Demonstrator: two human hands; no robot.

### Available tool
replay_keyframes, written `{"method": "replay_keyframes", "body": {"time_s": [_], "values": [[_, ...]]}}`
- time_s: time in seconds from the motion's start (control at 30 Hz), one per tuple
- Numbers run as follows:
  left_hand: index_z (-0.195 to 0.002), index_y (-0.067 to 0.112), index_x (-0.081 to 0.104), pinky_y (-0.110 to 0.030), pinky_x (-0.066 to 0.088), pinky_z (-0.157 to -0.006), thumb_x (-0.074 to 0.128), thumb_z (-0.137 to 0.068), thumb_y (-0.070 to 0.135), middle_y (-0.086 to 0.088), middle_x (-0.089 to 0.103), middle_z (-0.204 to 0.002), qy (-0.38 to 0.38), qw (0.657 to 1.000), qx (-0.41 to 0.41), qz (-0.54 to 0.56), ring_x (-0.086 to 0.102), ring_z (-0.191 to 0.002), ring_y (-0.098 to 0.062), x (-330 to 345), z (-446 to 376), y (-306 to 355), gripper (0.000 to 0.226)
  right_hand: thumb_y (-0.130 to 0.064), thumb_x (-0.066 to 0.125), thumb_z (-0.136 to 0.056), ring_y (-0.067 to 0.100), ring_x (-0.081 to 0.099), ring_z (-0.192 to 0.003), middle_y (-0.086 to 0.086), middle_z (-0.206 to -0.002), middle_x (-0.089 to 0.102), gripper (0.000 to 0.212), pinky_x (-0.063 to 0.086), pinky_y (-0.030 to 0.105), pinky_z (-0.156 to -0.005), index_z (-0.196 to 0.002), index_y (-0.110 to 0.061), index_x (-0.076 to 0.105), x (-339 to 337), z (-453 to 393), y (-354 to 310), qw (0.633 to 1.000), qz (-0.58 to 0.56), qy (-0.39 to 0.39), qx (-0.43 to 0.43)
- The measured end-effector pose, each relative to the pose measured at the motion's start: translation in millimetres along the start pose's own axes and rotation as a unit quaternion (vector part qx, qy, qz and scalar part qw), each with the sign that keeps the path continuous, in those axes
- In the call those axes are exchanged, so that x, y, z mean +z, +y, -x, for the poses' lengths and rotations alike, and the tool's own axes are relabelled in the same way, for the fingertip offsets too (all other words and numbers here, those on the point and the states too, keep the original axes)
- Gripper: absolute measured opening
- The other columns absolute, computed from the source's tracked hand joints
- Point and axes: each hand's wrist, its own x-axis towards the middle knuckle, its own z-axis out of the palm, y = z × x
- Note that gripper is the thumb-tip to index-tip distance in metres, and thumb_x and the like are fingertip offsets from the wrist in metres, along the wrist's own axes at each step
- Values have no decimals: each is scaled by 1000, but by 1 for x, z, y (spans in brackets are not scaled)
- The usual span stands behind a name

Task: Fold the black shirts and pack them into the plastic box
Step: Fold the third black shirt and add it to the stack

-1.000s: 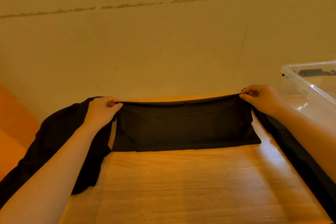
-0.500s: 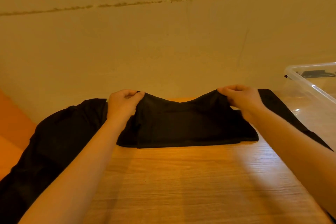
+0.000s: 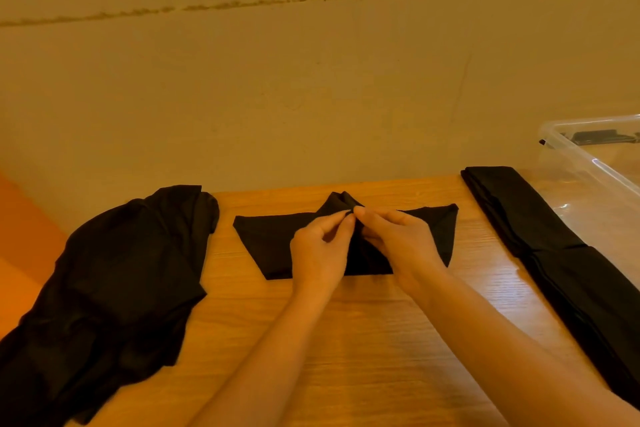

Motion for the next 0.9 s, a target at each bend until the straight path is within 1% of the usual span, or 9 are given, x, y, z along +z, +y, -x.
{"method": "replay_keyframes", "body": {"time_s": [0.13,0.3,0.43,0.47,0.53,0.6,0.7,0.77,0.9], "values": [[-113,21,70,-5,46,-78,60,-93,22,18,64,-101,27,997,57,-40,59,-94,10,2,8,-8,22,-21,70,-83,12,69,-94,-3,-93,74,10,55,32,-89,-91,-22,75,-3,8,4,1000,7,-23,-15],[-117,19,68,-12,50,-83,61,-92,21,16,60,-107,86,985,127,-85,58,-101,0,10,18,-14,26,-20,68,-85,7,69,-87,-6,-86,74,9,55,24,-78,-85,-26,75,1,14,7,999,2,-5,-40],[-118,18,67,-6,45,-83,57,-92,27,13,60,-110,113,974,163,-109,53,-101,6,14,22,-22,29,-19,67,-86,8,70,-86,-3,-86,75,10,54,26,-80,-84,-23,75,3,19,8,999,-35,-18,-29],[-118,18,68,-9,48,-83,55,-92,31,11,61,-111,119,972,170,-112,53,-102,5,15,23,-24,31,-18,66,-86,9,70,-87,-1,-87,75,10,54,27,-81,-84,-23,75,3,20,9,998,-43,-22,-25],[-118,18,67,-23,54,-85,50,-93,36,8,62,-113,130,971,172,-106,55,-106,-3,18,26,-27,35,-19,65,-87,12,70,-89,1,-89,75,11,54,30,-83,-86,-21,76,3,22,11,998,-58,-30,-17],[-121,19,65,-35,55,-86,46,-95,38,7,61,-117,135,971,170,-96,56,-110,-9,23,31,-30,38,-22,64,-86,15,70,-92,3,-91,75,13,54,33,-86,-89,-20,77,3,24,14,997,-69,-44,-9],[-128,23,59,-39,52,-91,42,-96,39,8,57,-124,131,972,168,-99,51,-117,-7,28,37,-34,39,-27,66,-79,17,70,-94,6,-94,74,21,54,34,-86,-95,-17,76,2,27,15,994,-80,-76,-8],[-129,26,58,-40,49,-95,42,-96,38,11,56,-126,126,973,162,-102,48,-118,-3,29,40,-36,38,-25,68,-75,17,70,-96,6,-96,74,26,54,34,-86,-98,-15,74,0,27,14,993,-76,-92,-10],[-125,38,55,-47,42,-102,39,-91,39,19,54,-125,82,985,133,-67,47,-121,-3,21,43,-34,38,-23,69,-74,18,70,-94,7,-96,74,27,55,30,-81,-98,-12,74,-5,24,13,992,-86,-88,3]]}}
